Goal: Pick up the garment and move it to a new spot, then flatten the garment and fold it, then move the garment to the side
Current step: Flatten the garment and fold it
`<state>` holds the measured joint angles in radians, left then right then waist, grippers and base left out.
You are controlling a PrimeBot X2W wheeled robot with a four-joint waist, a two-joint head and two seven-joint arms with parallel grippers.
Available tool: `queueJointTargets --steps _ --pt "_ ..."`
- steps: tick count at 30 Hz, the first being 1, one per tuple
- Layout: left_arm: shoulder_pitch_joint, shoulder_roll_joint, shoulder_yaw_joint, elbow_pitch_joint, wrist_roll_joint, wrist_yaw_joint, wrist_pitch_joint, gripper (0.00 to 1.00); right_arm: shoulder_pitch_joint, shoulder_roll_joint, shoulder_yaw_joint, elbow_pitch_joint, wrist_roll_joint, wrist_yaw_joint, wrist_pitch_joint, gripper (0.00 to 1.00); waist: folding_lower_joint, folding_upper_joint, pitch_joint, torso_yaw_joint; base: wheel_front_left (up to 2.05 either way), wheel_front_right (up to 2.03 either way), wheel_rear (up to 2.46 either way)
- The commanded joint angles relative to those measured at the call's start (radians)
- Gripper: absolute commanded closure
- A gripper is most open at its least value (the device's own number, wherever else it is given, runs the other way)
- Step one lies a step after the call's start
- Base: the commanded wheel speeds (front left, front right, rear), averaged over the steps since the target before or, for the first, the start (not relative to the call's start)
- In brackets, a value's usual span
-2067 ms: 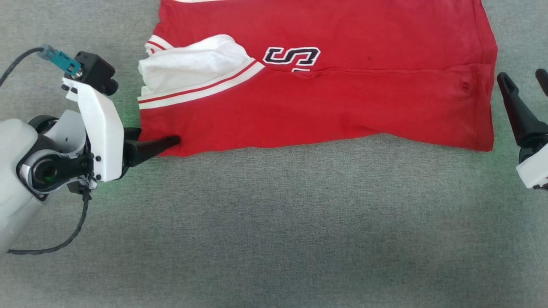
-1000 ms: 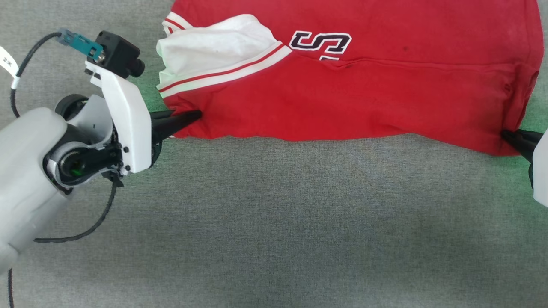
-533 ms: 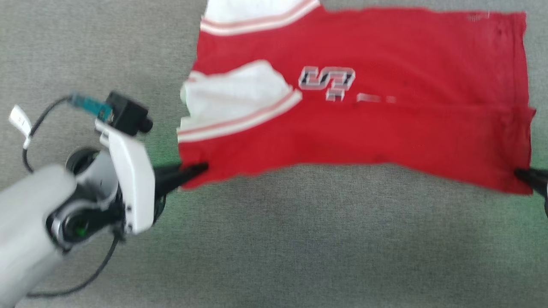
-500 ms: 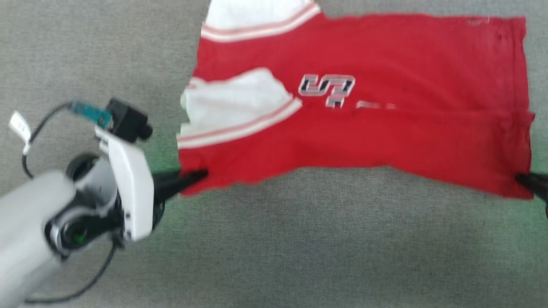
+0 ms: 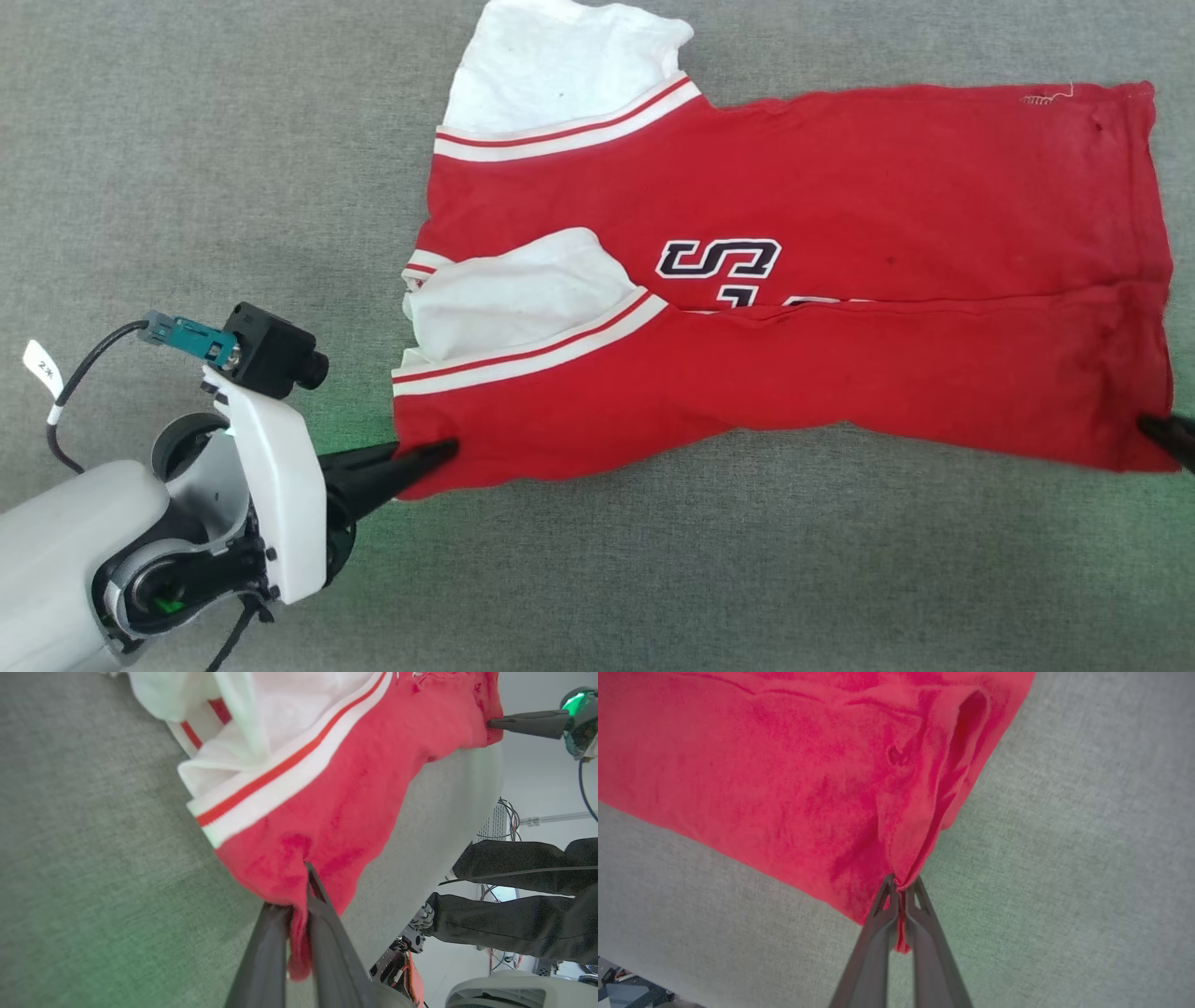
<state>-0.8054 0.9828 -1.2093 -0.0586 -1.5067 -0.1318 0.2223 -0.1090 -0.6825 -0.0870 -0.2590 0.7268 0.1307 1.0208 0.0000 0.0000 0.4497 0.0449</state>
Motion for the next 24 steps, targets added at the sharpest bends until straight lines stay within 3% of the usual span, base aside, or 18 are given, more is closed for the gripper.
queueJointTargets --steps 1,2,3,8,14,21,24 --pt "0.003 -0.001 0.003 0.003 -0.001 0.003 -0.004 0.51 -0.009 0.007 0.001 -0.005 -0.009 0.000 -0.011 0.51 0.0000 0.0000 0.000 -0.002 0.00 0.00 0.00" --pt "-0.005 0.004 0.010 0.009 0.007 0.003 -0.015 0.05 -0.012 0.012 0.001 -0.001 -0.016 0.000 -0.024 0.00 0.0000 0.0000 -0.001 -0.004 0.00 0.00 0.00" --pt "-0.009 0.010 0.016 0.016 0.004 0.003 -0.023 0.00 -0.019 0.019 -0.002 -0.001 -0.023 0.000 -0.043 0.00 0.0000 0.0000 -0.002 -0.008 0.00 0.00 0.00" --pt "-0.039 0.057 0.060 0.055 -0.001 0.003 -0.066 0.00 -0.054 0.078 -0.031 0.002 -0.070 0.000 -0.184 0.00 0.0000 0.0000 0.002 -0.032 0.00 0.00 0.00" --pt "-0.132 0.097 0.164 0.186 0.014 0.032 -0.153 0.00 -0.115 0.159 0.009 0.000 -0.192 0.000 -0.502 0.00 0.0000 0.0000 0.032 -0.100 0.00 0.00 0.00" --pt "-0.286 0.037 0.229 0.401 0.060 0.039 -0.171 0.00 -0.152 0.271 0.119 0.024 -0.269 0.000 -0.753 0.00 0.0000 0.0000 0.065 -0.208 0.00 0.00 0.00" --pt "-0.353 -0.016 0.258 0.493 0.064 0.046 -0.196 0.00 -0.160 0.342 0.104 0.034 -0.311 0.000 -0.880 0.00 0.0000 0.0000 0.077 -0.257 0.00 0.00 0.00"
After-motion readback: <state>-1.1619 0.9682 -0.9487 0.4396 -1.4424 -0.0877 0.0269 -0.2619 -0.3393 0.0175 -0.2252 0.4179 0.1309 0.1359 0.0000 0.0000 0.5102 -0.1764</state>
